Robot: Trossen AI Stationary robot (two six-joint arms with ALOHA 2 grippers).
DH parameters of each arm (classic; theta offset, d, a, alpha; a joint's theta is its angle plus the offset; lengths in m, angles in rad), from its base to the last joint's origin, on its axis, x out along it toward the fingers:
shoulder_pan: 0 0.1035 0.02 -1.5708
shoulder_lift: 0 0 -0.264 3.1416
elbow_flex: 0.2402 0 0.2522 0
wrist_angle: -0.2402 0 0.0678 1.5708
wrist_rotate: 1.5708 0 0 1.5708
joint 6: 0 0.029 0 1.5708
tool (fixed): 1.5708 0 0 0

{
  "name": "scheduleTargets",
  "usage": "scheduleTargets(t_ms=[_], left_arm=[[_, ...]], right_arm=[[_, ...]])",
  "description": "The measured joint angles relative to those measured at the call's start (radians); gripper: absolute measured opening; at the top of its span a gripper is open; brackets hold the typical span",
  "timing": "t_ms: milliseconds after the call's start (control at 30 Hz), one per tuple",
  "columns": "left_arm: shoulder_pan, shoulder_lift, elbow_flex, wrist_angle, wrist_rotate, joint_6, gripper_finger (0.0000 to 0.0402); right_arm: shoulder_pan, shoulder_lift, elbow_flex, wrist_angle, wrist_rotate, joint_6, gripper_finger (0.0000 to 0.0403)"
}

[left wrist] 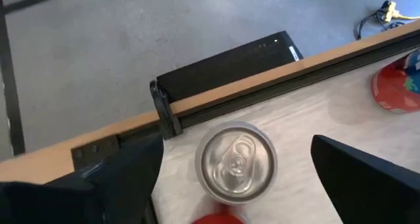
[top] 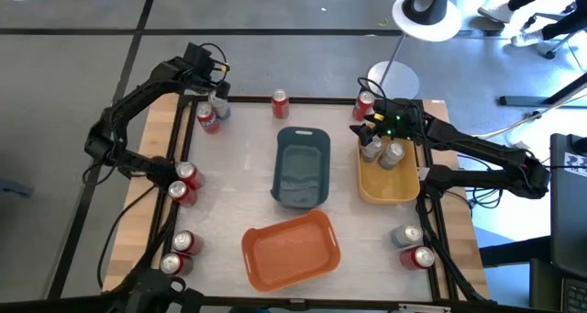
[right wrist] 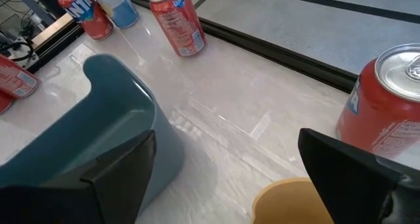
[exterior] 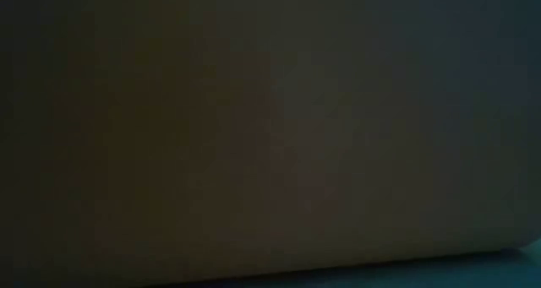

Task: Sort soda cans
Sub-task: Put the top white soda can into the yellow bin

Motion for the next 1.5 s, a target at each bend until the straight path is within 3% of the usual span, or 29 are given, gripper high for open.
scheduleTargets(t_ms=[233,667,867,1133,1500], left_arm=[[-0.003,0.013,-0.04,0.014,0.001,-0.072,0.0372],[-0.004,0.175,-0.053,0.026,0.024,-0.081,0.0369],[-0.005,0.212,-0.053,0.015,0.024,-0.053,0.035],[-0.006,0.212,-0.053,0.028,0.024,-0.001,0.0293],[-0.087,0.074,0.012,0.04,0.024,0.065,0.0293]], right_arm=[[0.0,0.0,0.0,0.001,0.008,0.0,0.0372],[0.0,0.0,0.0,0.001,-0.003,0.0,0.0372],[0.0,0.0,0.0,0.001,-0.007,0.0,0.0372],[0.0,0.0,0.0,-0.018,-0.01,0.023,0.0372],[-0.001,-0.055,0.002,-0.004,-0.049,0.019,0.0367]])
